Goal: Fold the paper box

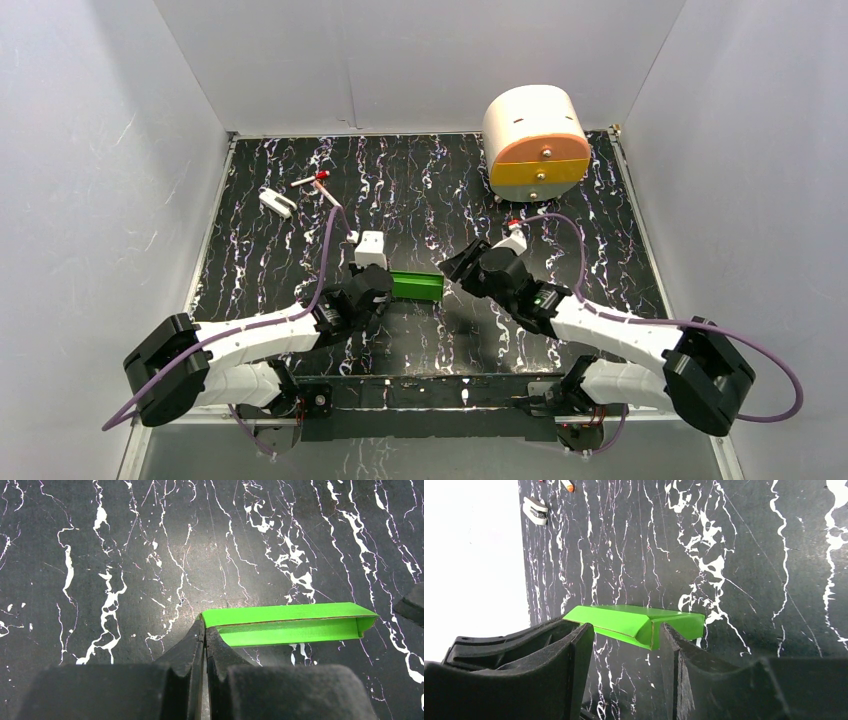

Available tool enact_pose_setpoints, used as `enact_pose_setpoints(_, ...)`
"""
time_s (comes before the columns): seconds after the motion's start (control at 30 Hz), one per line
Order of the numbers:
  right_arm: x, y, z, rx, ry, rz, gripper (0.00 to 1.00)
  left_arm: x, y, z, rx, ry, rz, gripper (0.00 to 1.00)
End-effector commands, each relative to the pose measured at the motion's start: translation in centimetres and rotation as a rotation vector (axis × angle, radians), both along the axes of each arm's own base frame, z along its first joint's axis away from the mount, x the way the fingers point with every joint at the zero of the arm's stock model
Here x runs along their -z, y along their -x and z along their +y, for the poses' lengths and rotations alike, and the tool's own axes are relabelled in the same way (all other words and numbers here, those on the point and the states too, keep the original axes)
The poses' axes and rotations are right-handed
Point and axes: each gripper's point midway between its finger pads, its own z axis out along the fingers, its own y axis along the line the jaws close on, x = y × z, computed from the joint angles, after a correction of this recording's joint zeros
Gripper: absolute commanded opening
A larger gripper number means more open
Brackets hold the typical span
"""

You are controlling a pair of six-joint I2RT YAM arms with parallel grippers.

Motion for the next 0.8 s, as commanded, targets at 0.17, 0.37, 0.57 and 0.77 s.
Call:
enact_pose_setpoints(0.17,1.8,0.0,0.9,0.005,-0.059,0.072,0.53,3.8,2.1,1.5,0.044,-0.112,0.100,0.00)
enact_pose_setpoints(0.37,4.4,1.8,0.7,-0.043,-0.060,0.133,0.42,3.9,2.1,1.5,0.042,-0.113,0.101,0.00)
enact_pose_setpoints(0.57,6.3,3.1,0.7,-0.102,-0.044,0.155,0.34,4.3,2.3,1.1,0.047,-0.098,0.120,0.00)
enact_pose_setpoints(0.77,8.2,3.6,-0.5,-0.085,-0.020,0.161,0.25,3.9,2.5,0.9,0.048,-0.061,0.119,0.00)
